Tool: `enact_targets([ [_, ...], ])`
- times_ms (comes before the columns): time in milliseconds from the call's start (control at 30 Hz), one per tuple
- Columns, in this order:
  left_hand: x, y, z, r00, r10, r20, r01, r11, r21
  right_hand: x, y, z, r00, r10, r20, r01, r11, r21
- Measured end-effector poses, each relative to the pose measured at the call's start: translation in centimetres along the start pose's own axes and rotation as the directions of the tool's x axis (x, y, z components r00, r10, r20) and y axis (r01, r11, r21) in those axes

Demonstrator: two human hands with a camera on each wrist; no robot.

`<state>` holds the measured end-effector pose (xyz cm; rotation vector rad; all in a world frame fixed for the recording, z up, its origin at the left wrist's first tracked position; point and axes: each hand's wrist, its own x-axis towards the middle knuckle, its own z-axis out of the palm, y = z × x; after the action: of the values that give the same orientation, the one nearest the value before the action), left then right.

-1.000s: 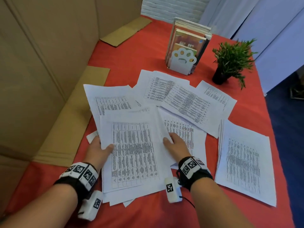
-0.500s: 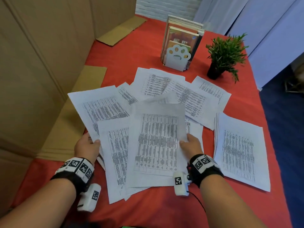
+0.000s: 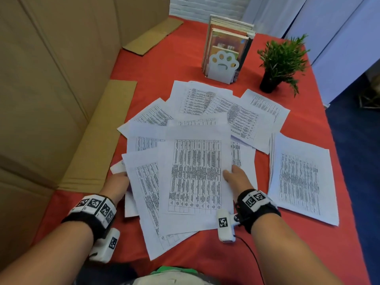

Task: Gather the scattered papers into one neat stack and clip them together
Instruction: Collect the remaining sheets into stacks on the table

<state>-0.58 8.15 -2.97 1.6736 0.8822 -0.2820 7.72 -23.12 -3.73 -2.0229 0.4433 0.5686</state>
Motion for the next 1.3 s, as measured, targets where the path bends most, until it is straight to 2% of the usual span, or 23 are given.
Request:
enact_targets([
  [67, -0.6, -0.1, 0.6, 0.998, -0.063, 0.013, 0.064, 0.985, -0.159, -0.7, -0.2, 0.9, 1.000, 0.011, 0.028, -0.011, 1.000, 0.017],
  [167, -0.8, -0.7, 1.1, 0.998, -0.068, 0.003, 0.065, 0.945, -0.321, -2.2, -0.9, 1.8, 0.998, 0.047, 0.046, -0.048, 0.999, 0.023],
  [233, -0.6, -1.4, 1.4, 0.999, 0.041, -0.007, -0.041, 0.976, -0.212, -2.4, -0.8, 2.3, 0.997, 0.051, 0.053, -0.050, 0.999, -0.016],
  [300, -0.7, -2.0, 1.7, 0.984, 0.177, -0.023, -0.177, 0.984, -0.014, -2.6, -0.5, 2.7, 0.998, 0.020, 0.052, -0.016, 0.998, -0.066],
  [367, -0.5, -2.5, 2.3, 0.982, 0.183, -0.043, -0.180, 0.982, 0.056, -2.6, -0.1, 3.1, 0.997, -0.046, 0.054, 0.053, 0.991, -0.120],
  [467, -0.8, -1.8, 2.6, 0.980, 0.174, -0.092, -0.176, 0.984, -0.016, -2.7, -0.1, 3.5, 0.990, -0.128, 0.053, 0.133, 0.986, -0.100],
  [533, -0.5, -1.3, 2.4, 0.969, 0.190, -0.156, -0.187, 0.982, 0.031, -2.5, -0.2, 3.2, 0.986, -0.164, 0.036, 0.166, 0.983, -0.076],
  [567, -0.2, -1.2, 2.2, 0.964, 0.187, -0.189, -0.165, 0.978, 0.127, -2.2, -0.1, 2.8, 0.984, -0.179, -0.002, 0.178, 0.981, -0.079],
  [633, -0.3, -0.8, 1.9, 0.950, 0.135, -0.281, -0.046, 0.952, 0.304, -1.4, -0.1, 1.5, 0.962, -0.203, -0.184, 0.176, 0.972, -0.153],
  [667, -0.4, -0.8, 1.8, 0.948, 0.096, -0.304, 0.008, 0.946, 0.324, -1.1, 0.0, 0.6, 0.937, -0.195, -0.289, 0.135, 0.967, -0.214],
  [733, -0.7, -0.6, 1.8, 0.953, 0.019, -0.302, 0.064, 0.963, 0.262, -0.6, 0.2, -1.4, 0.888, -0.097, -0.451, -0.029, 0.964, -0.263],
  [800, -1.0, -0.6, 2.0, 0.965, 0.019, -0.263, 0.052, 0.964, 0.260, -0.2, 0.5, -2.9, 0.868, 0.026, -0.495, -0.159, 0.960, -0.230],
  [867, -1.0, -0.9, 2.1, 0.974, 0.038, -0.224, 0.018, 0.970, 0.242, 0.2, 0.6, -3.5, 0.877, 0.073, -0.475, -0.188, 0.961, -0.201],
  [967, -1.1, -1.0, 2.4, 0.976, 0.138, -0.166, -0.112, 0.981, 0.156, 1.1, 0.5, -3.6, 0.910, 0.038, -0.412, -0.076, 0.994, -0.074],
  [1100, -1.6, -0.6, 2.1, 0.960, 0.214, -0.180, -0.210, 0.977, 0.042, 0.8, 0.2, -3.1, 0.945, -0.011, -0.326, 0.018, 1.000, 0.020],
  [1200, -1.7, -0.6, 1.1, 0.936, 0.284, -0.210, -0.283, 0.958, 0.036, -0.1, 0.3, -3.0, 0.948, -0.054, -0.313, 0.051, 0.999, -0.017],
  [1300, -1.6, -0.6, -0.1, 0.926, 0.295, -0.237, -0.307, 0.952, -0.015, -0.4, 0.9, -2.9, 0.958, -0.119, -0.260, 0.101, 0.992, -0.082],
])
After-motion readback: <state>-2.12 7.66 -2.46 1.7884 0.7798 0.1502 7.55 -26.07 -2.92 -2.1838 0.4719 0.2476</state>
